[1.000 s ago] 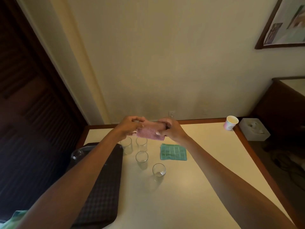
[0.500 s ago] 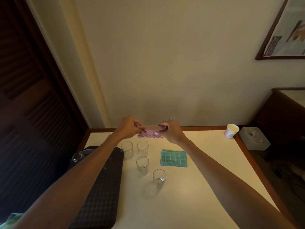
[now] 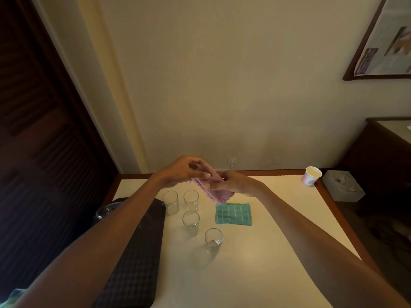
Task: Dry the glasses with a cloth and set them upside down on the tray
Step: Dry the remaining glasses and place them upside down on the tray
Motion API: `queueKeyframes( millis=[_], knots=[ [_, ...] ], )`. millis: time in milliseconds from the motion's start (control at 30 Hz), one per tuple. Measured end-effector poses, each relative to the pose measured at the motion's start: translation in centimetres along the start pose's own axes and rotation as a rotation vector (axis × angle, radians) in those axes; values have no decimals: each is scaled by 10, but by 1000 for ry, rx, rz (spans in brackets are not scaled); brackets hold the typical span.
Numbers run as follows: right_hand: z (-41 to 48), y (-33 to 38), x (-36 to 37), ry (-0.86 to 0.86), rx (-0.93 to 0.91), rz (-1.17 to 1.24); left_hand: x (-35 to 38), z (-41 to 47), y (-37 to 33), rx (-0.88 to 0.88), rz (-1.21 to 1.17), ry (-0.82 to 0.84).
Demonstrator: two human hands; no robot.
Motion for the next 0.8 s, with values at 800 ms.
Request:
queueKeyframes(
  millis=[800],
  knots=[
    [-57, -141, 18, -143, 322, 190, 93, -26, 130, -344, 442, 92]
  ],
)
Point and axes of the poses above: each hand's wrist, its own z-axis towards the middle knuckle, its own x-axis out of the palm, y = z × x, the point moved 8 cm from there along z, towards the middle knuckle, and after that the axes turned 7 degrees about -y, right-handed, at the moved point
